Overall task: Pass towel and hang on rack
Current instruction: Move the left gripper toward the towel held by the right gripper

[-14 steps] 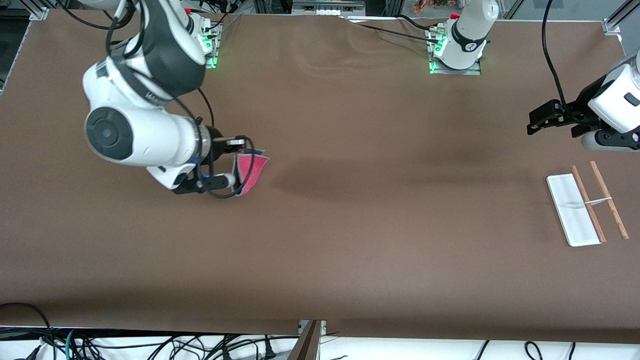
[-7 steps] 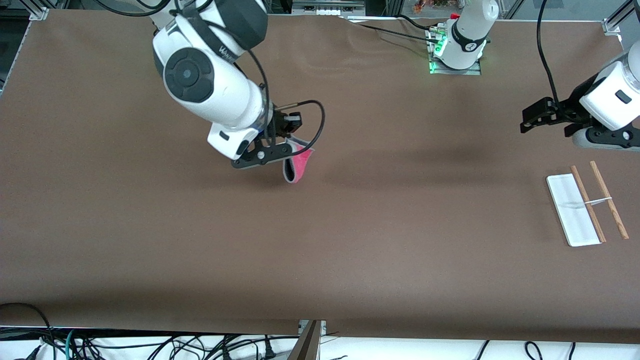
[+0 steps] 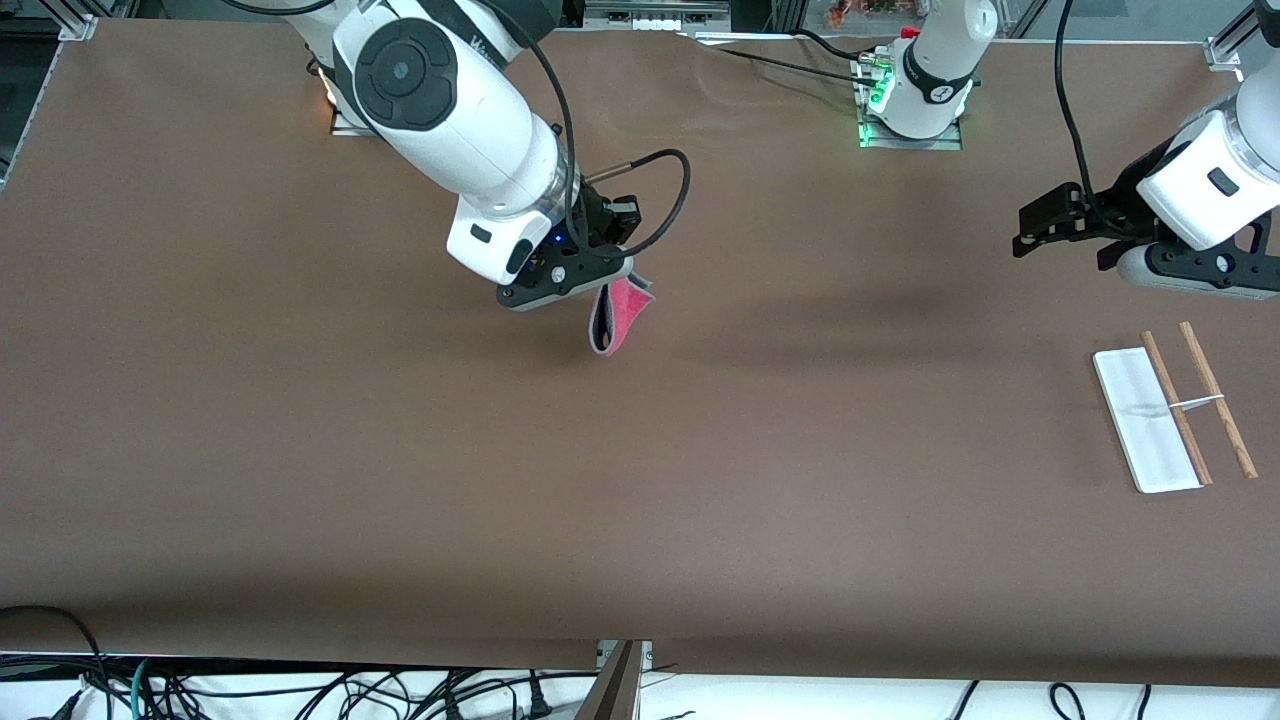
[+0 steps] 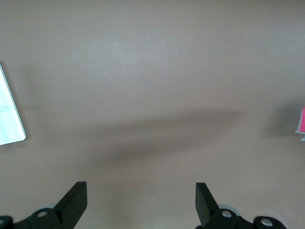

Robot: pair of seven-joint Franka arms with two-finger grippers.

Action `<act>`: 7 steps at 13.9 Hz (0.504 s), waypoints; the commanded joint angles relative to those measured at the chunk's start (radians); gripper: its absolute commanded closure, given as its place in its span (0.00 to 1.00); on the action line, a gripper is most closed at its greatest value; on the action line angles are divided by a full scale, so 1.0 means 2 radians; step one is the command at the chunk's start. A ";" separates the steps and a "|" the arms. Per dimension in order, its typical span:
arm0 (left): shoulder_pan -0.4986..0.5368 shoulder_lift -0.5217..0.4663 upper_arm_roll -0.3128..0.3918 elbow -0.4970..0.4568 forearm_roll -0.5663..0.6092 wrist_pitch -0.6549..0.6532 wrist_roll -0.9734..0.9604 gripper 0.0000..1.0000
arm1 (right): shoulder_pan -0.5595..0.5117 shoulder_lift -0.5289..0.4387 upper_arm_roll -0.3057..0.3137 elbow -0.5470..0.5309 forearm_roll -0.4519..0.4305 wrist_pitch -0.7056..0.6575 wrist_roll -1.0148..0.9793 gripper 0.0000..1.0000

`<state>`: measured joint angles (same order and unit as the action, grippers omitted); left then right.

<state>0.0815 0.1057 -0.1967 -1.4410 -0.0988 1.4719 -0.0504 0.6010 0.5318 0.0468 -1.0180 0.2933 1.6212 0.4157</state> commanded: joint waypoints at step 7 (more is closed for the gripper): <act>-0.008 0.012 0.002 -0.004 -0.007 -0.010 0.008 0.00 | 0.010 -0.013 -0.003 -0.002 0.007 0.019 0.007 1.00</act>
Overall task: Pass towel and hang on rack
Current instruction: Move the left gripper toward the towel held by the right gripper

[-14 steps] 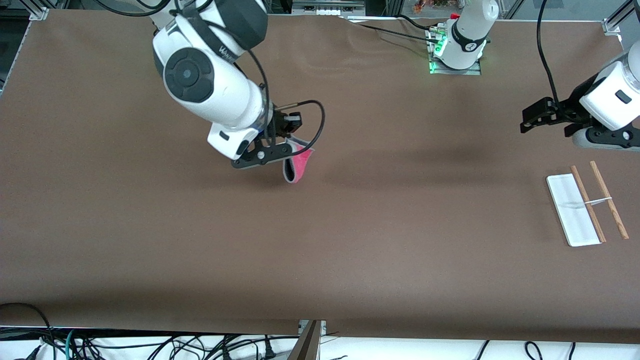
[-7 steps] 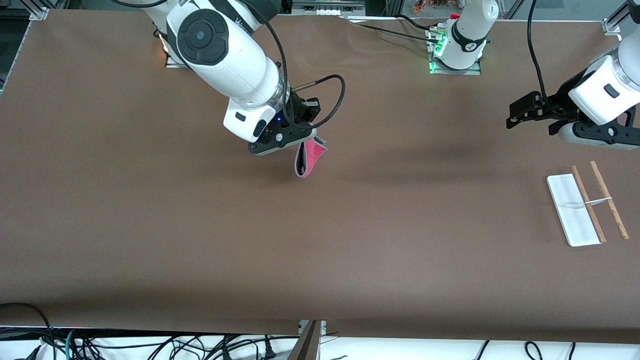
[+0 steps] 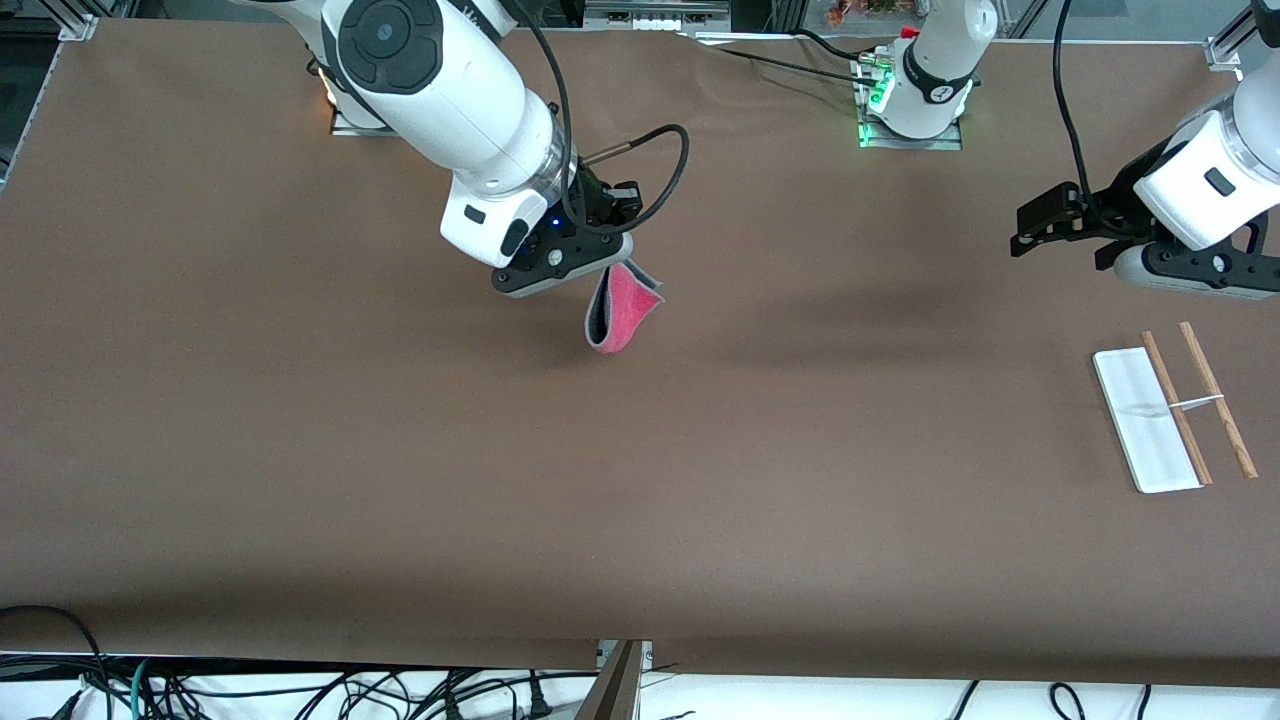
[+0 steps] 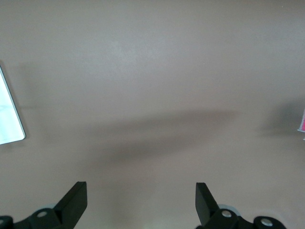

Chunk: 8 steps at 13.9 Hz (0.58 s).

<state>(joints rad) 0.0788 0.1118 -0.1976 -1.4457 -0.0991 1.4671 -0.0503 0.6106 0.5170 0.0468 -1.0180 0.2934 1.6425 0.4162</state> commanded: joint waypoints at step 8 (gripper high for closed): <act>-0.032 0.025 -0.001 -0.061 -0.006 -0.002 0.012 0.00 | 0.009 -0.006 -0.003 -0.002 0.007 0.012 0.007 1.00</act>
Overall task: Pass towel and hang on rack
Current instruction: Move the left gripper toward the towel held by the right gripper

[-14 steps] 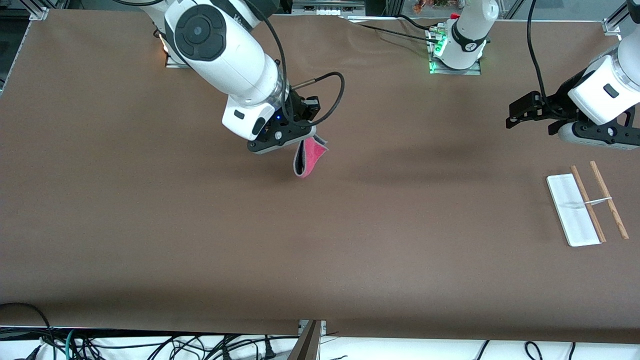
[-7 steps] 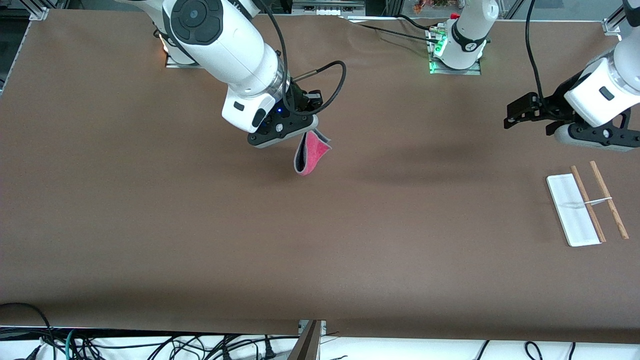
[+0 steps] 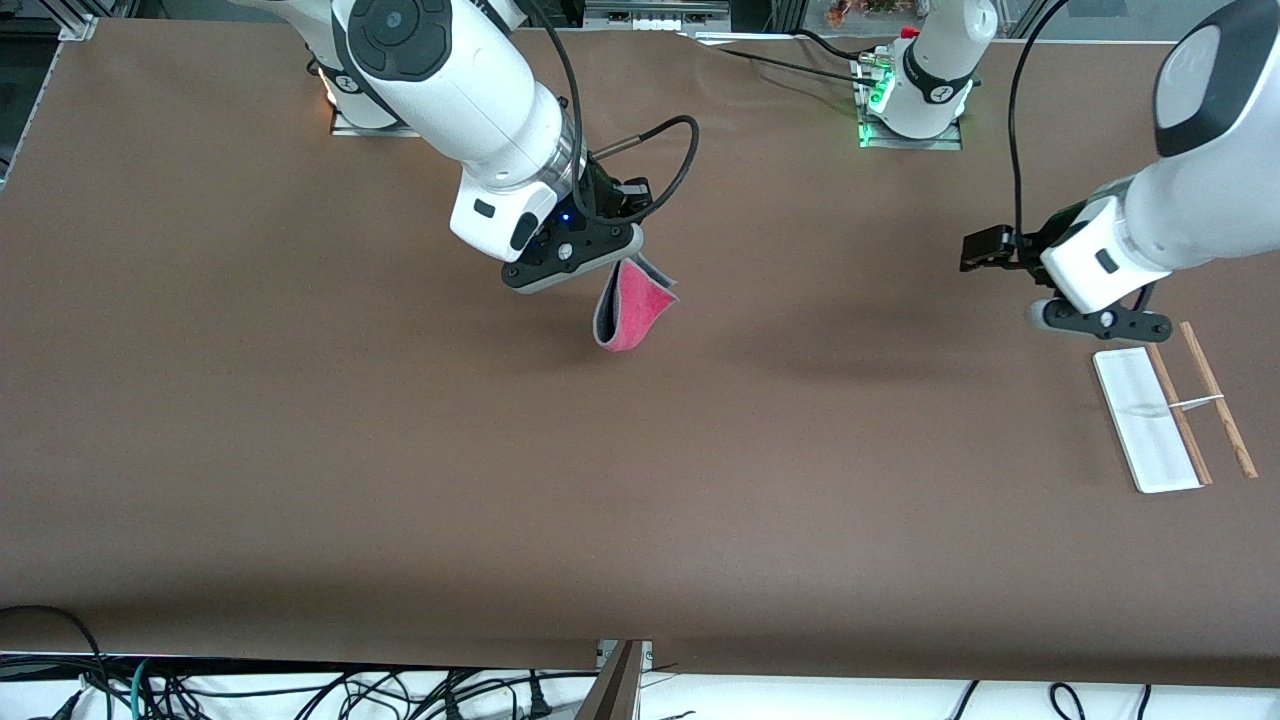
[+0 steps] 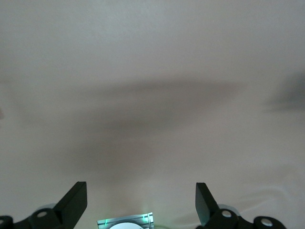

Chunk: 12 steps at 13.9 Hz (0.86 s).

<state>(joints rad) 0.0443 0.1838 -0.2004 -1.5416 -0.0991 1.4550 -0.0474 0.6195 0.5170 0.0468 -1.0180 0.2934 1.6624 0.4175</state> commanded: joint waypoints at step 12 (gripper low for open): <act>-0.021 -0.030 -0.119 -0.230 -0.110 0.282 0.241 0.00 | 0.008 -0.013 -0.003 -0.002 0.007 0.012 0.006 1.00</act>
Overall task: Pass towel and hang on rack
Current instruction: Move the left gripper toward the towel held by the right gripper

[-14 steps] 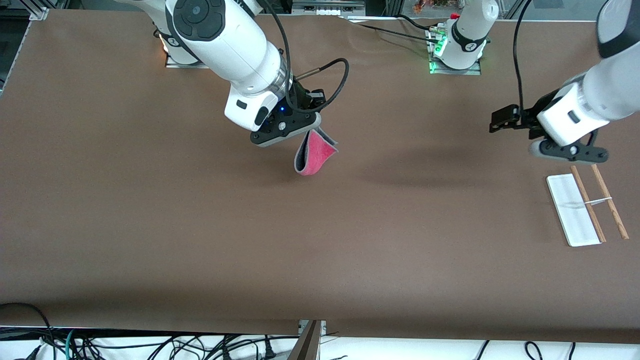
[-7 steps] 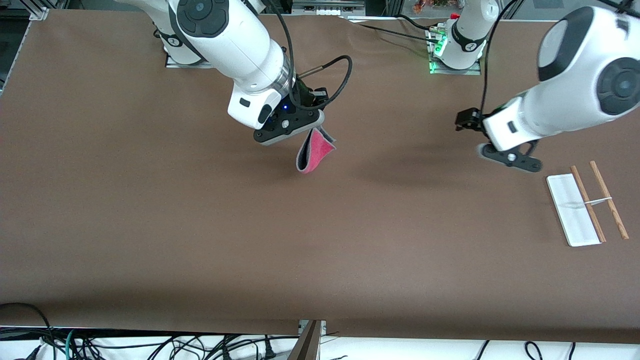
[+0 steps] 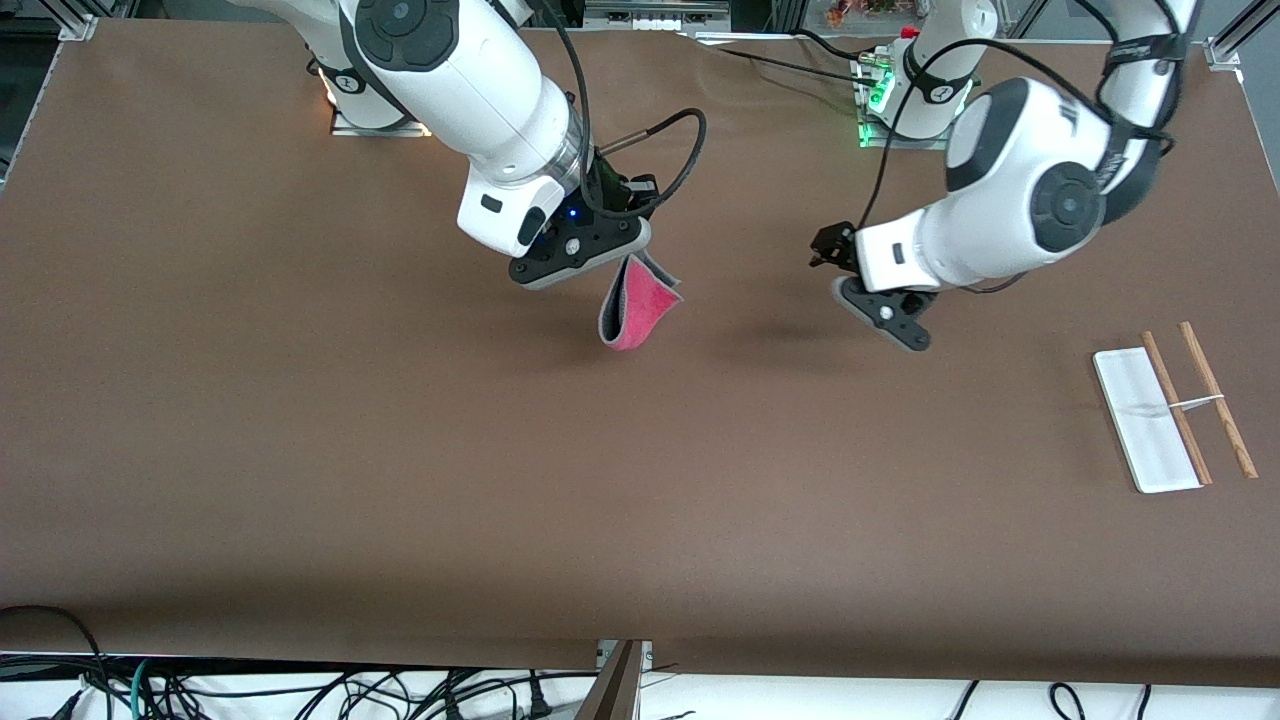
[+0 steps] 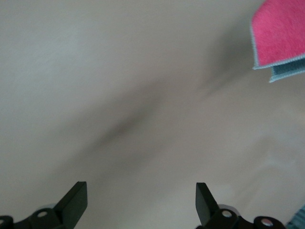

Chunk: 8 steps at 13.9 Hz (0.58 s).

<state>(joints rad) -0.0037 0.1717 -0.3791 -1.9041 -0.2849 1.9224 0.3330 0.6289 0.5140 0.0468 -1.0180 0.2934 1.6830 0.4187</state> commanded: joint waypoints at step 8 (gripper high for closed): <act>0.003 -0.025 -0.120 -0.109 -0.038 0.182 0.168 0.00 | 0.003 -0.012 -0.003 -0.003 0.007 0.001 0.005 1.00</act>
<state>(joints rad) -0.0091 0.1592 -0.5984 -2.0917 -0.3098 2.2568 0.5740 0.6291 0.5043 0.0468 -1.0179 0.2935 1.6832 0.4187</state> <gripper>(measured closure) 0.000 0.982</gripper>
